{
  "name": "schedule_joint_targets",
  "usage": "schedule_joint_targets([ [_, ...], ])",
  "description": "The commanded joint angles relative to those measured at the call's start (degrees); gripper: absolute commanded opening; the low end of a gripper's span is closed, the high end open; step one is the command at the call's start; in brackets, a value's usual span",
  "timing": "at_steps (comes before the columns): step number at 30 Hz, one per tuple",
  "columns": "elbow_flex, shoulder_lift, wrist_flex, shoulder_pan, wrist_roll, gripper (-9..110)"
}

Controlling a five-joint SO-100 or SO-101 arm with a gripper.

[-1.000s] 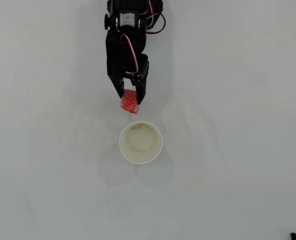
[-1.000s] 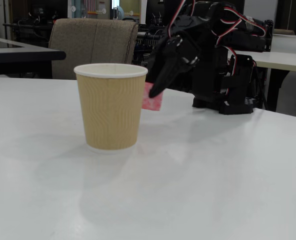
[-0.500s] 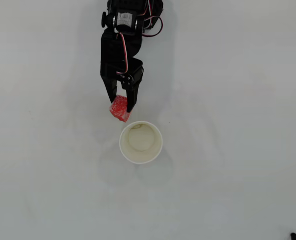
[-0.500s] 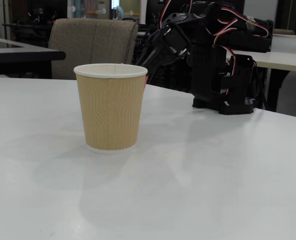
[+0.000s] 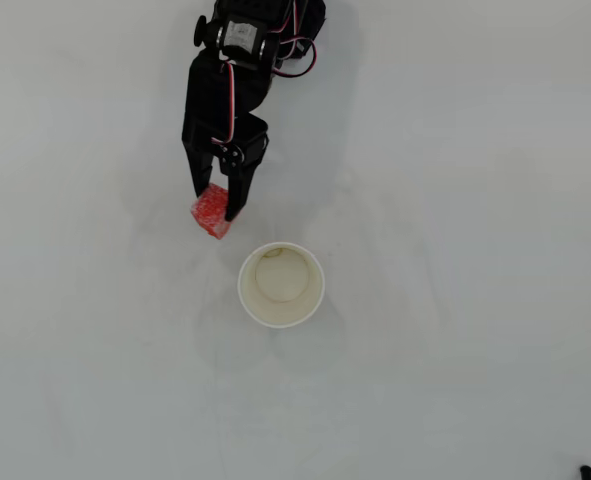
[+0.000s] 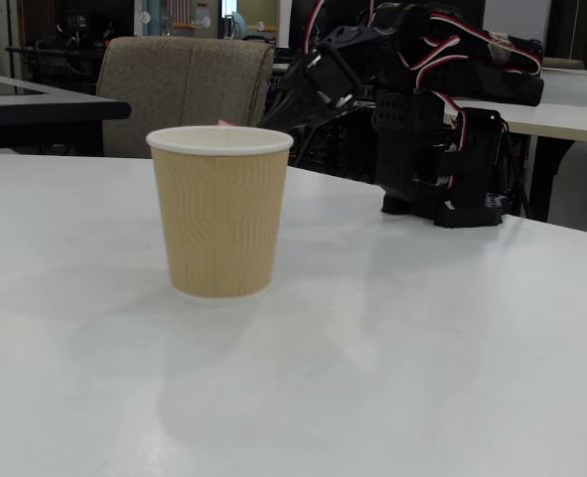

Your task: Grasp a red cube and put it in the cup.

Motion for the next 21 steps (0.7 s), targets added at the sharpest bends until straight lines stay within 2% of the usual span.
schedule_joint_targets([
  [1, -1.14, 0.79, -0.44, 2.02, -0.53, 3],
  [14, -5.71, 0.70, -19.25, -1.32, 4.22, 2],
  [21, -9.93, -2.29, -22.94, -3.52, 5.54, 2],
])
